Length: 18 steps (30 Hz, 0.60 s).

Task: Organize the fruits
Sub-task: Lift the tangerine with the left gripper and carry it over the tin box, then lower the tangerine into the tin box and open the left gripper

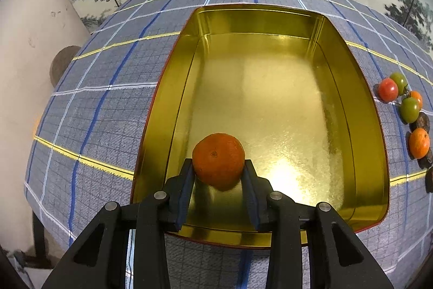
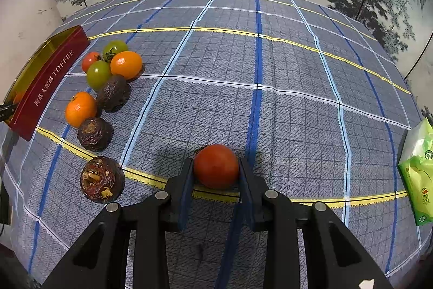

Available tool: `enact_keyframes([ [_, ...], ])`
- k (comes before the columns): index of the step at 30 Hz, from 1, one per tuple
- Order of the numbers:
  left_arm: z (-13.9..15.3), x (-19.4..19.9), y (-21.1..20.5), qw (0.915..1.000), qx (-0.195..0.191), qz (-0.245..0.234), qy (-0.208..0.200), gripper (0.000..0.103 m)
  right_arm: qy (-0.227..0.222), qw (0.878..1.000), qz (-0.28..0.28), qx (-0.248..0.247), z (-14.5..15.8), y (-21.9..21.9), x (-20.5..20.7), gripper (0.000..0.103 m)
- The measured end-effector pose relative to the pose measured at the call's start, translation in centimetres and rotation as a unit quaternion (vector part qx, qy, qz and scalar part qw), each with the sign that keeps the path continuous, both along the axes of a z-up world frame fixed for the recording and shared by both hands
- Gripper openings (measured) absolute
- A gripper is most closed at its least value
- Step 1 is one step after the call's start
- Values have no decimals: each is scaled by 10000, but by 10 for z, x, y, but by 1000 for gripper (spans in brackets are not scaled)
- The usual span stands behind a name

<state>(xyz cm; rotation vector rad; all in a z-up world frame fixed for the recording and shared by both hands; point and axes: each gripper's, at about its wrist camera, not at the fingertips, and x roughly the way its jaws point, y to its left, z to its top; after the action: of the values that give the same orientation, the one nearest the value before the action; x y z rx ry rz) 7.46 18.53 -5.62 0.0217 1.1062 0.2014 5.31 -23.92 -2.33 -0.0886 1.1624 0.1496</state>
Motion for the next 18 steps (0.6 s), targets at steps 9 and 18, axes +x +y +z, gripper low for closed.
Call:
enact_keyframes([
  [9, 0, 1, 1, 10000, -26, -12, 9, 37, -24, 9999, -114, 44, 6, -2, 3, 29],
  [18, -1, 4, 6, 9997, -232, 12, -63, 39, -369, 9984, 149, 396, 48, 29, 12, 29],
])
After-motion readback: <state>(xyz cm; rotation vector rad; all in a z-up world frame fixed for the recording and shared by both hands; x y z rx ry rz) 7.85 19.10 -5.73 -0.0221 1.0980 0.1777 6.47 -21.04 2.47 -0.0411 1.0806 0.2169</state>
